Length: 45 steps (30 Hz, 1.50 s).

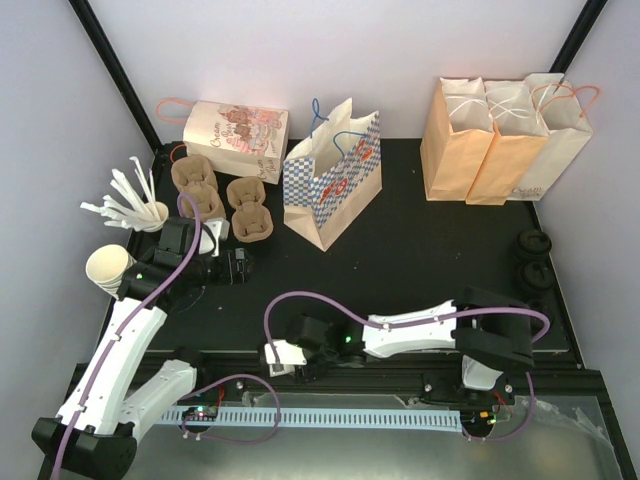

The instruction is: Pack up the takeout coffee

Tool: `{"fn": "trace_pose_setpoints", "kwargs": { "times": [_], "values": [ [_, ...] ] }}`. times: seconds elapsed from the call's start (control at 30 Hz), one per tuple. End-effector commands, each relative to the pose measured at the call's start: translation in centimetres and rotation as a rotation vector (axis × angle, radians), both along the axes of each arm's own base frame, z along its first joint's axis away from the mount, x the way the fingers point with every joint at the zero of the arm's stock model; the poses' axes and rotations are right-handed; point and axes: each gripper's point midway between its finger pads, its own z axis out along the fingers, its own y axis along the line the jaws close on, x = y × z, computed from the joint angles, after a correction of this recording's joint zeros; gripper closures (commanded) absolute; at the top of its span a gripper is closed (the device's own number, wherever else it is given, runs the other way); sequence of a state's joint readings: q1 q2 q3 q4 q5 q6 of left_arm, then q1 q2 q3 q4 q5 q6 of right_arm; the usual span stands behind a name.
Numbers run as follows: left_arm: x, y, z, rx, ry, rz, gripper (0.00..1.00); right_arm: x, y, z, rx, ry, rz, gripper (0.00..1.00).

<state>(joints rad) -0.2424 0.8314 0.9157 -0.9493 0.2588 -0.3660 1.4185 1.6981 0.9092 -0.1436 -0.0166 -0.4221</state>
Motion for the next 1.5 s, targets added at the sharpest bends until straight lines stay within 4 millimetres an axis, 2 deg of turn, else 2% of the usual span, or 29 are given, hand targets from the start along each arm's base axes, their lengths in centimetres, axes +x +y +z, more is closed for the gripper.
{"fn": "trace_pose_setpoints", "kwargs": {
  "times": [0.0, 0.17, 0.3, 0.43, 0.53, 0.6, 0.7, 0.97, 1.3, 1.47],
  "values": [
    [-0.2, -0.5, 0.6, -0.029, -0.008, -0.033, 0.15, 1.6, 1.0, 4.0, 0.199, -0.004, -0.083, 0.16],
    [-0.6, -2.1, 1.0, -0.117, 0.003, -0.094, 0.15, 4.6, 0.2, 8.0, 0.408, 0.040, -0.206, 0.19],
    [-1.1, -3.6, 1.0, -0.193, 0.022, -0.162, 0.15, 7.3, -0.7, 10.2, 0.546, 0.068, -0.306, 0.20],
    [-2.3, -5.5, 1.5, -0.287, 0.058, -0.266, 0.13, 9.5, -2.2, 11.7, 0.670, 0.050, -0.400, 0.20],
    [-3.2, -6.8, 1.9, -0.382, 0.100, -0.325, 0.05, 10.8, -3.3, 12.1, 0.716, 0.036, -0.450, 0.20],
    [-3.4, -7.0, 1.9, -0.396, 0.121, -0.329, 0.01, 11.1, -3.7, 12.5, 0.731, 0.011, -0.459, 0.20],
    [-3.8, -6.8, 1.5, -0.392, 0.150, -0.315, 0.01, 11.4, -4.1, 13.0, 0.741, -0.015, -0.464, 0.20],
    [-5.3, -8.0, -0.2, -0.448, 0.248, -0.362, 0.01, 11.4, -4.2, 13.2, 0.741, -0.042, -0.452, 0.20],
    [-5.0, -9.0, 0.8, -0.521, 0.224, -0.405, 0.01, 11.1, -4.2, 13.0, 0.720, -0.048, -0.425, 0.20],
    [-4.7, -8.9, -0.1, -0.479, 0.238, -0.390, 0.12, 11.0, -4.0, 12.7, 0.700, -0.046, -0.416, 0.20]
  ]
}}
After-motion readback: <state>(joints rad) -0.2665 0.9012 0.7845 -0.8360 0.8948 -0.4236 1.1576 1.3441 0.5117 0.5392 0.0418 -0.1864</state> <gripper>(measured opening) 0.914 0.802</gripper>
